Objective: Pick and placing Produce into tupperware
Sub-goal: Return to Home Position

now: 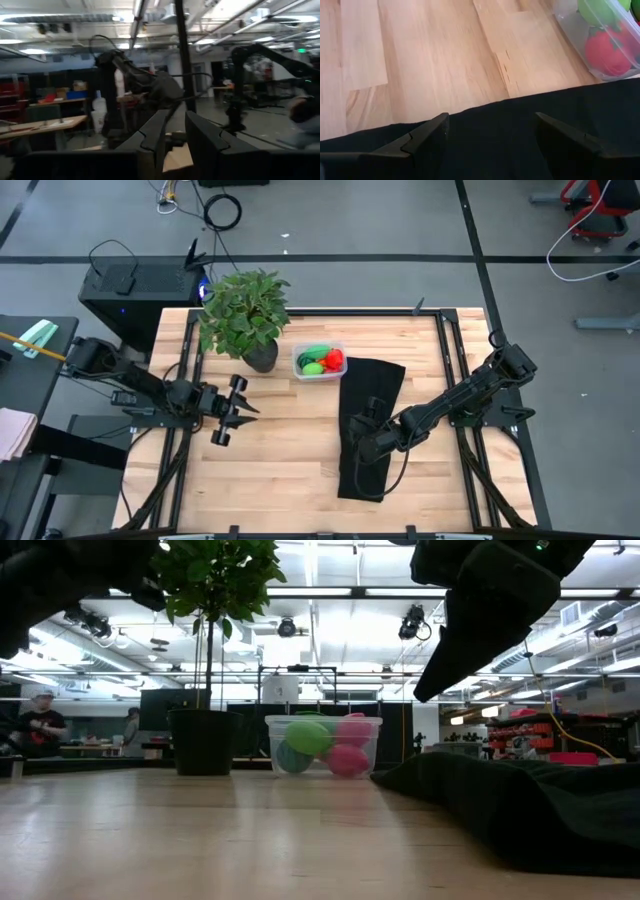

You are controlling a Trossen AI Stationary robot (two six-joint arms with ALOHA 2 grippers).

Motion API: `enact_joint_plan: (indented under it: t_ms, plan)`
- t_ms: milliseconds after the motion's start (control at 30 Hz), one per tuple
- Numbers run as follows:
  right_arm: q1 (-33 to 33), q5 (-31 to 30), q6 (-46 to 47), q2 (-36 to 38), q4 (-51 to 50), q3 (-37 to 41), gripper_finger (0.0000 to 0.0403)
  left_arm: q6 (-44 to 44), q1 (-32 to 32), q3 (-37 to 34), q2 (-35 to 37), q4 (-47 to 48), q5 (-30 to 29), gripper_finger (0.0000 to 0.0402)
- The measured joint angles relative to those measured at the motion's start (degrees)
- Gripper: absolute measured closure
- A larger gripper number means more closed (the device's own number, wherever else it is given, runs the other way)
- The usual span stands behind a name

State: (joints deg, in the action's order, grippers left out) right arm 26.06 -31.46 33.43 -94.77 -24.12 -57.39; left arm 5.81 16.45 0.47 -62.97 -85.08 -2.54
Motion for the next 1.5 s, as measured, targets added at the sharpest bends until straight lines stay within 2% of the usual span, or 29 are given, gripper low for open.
enact_joint_plan:
  t_ms: [233, 467, 633, 767, 900, 1067, 1200, 1400, 1500]
  plan:
    - [0.0, 0.0, 0.0, 0.0, 1.3, 0.0, 0.0108, -1.1, -3.7, 0.0, 6.7, 6.0, 10.4, 0.033]
    - [0.0, 0.0, 0.2, 0.0, 3.1, 0.0, 0.0108, -4.9, -10.0, 0.0, 11.0, 18.1, 10.4, 0.0331]
    - [0.0, 0.0, 1.5, 0.0, 3.1, 0.0, 0.0108, -5.4, -15.1, 0.0, 11.0, 22.0, 10.5, 0.0331]
    - [0.0, 0.0, 2.8, 0.0, 3.1, 0.0, 0.0108, -5.8, -18.9, 0.0, 11.8, 22.1, 15.4, 0.0335]
    - [0.1, 0.0, 3.1, 0.0, 3.1, 0.0, 0.0108, -8.0, -21.3, 0.0, 15.9, 22.1, 18.6, 0.0332]
    - [0.3, 0.0, 4.2, 0.0, 3.1, 0.0, 0.0108, -7.8, -21.5, 0.0, 22.7, 30.6, 18.0, 0.0331]
    - [0.6, 0.0, 5.1, 0.0, 3.1, 0.0, 0.0108, -8.6, -21.5, 0.0, 28.3, 41.0, 13.5, 0.0328]
    - [0.7, -0.8, 5.3, 0.0, 3.0, 0.0, 0.0108, -8.1, -18.7, 0.0, 34.2, 43.9, 4.9, 0.0326]
    - [0.7, -0.9, 5.2, 0.0, 3.1, 0.0, 0.0108, -6.1, -16.4, 0.2, 36.6, 46.2, 2.8, 0.0326]
